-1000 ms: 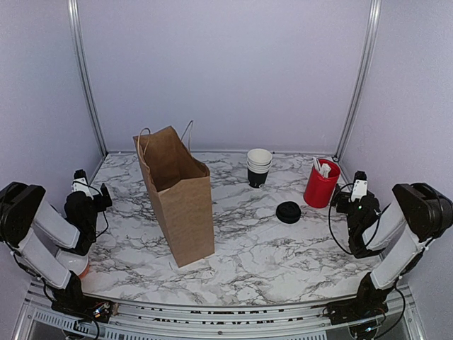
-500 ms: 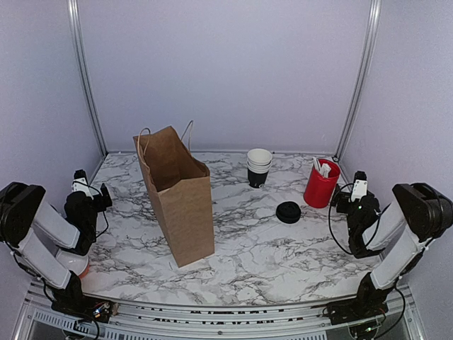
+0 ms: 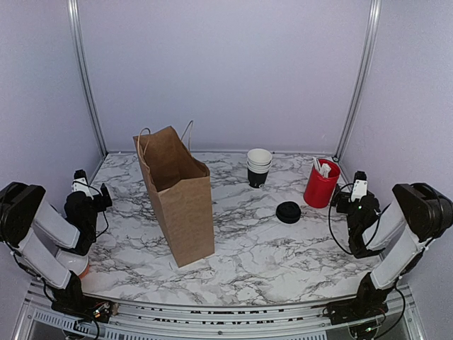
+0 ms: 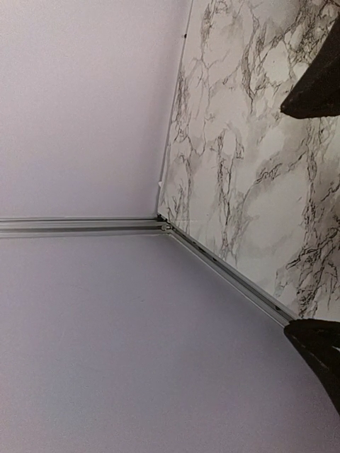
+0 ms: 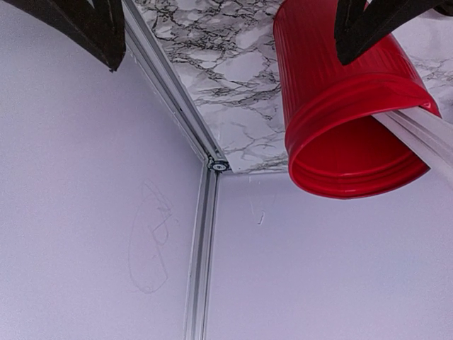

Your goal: Pack the takeout coffee

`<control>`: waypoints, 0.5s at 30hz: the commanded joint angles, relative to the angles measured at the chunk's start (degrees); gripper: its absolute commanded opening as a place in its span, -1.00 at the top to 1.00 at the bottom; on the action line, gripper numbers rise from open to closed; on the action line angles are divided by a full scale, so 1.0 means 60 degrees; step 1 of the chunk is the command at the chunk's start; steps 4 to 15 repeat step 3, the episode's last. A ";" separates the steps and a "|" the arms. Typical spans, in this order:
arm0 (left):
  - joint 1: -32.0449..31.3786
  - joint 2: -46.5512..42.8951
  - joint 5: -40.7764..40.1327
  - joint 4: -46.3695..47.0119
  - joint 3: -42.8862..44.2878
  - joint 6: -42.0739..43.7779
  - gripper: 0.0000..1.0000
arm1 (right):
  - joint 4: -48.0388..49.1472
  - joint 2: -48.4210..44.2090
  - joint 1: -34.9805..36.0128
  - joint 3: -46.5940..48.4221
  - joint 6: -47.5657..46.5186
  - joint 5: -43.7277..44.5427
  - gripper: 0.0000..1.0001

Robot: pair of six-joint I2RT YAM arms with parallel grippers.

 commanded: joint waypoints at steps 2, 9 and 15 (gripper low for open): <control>0.0059 -0.0071 -0.0021 -0.0093 0.0074 -0.0078 -0.99 | 0.0005 -0.0070 0.0054 0.0083 -0.0071 0.0109 -1.00; 0.0064 -0.0064 -0.0014 -0.0103 0.0071 -0.0080 -0.98 | 0.0013 -0.0075 0.0052 0.0085 -0.0071 0.0098 -1.00; 0.0064 -0.0064 -0.0014 -0.0103 0.0071 -0.0080 -0.98 | 0.0013 -0.0075 0.0052 0.0085 -0.0071 0.0098 -1.00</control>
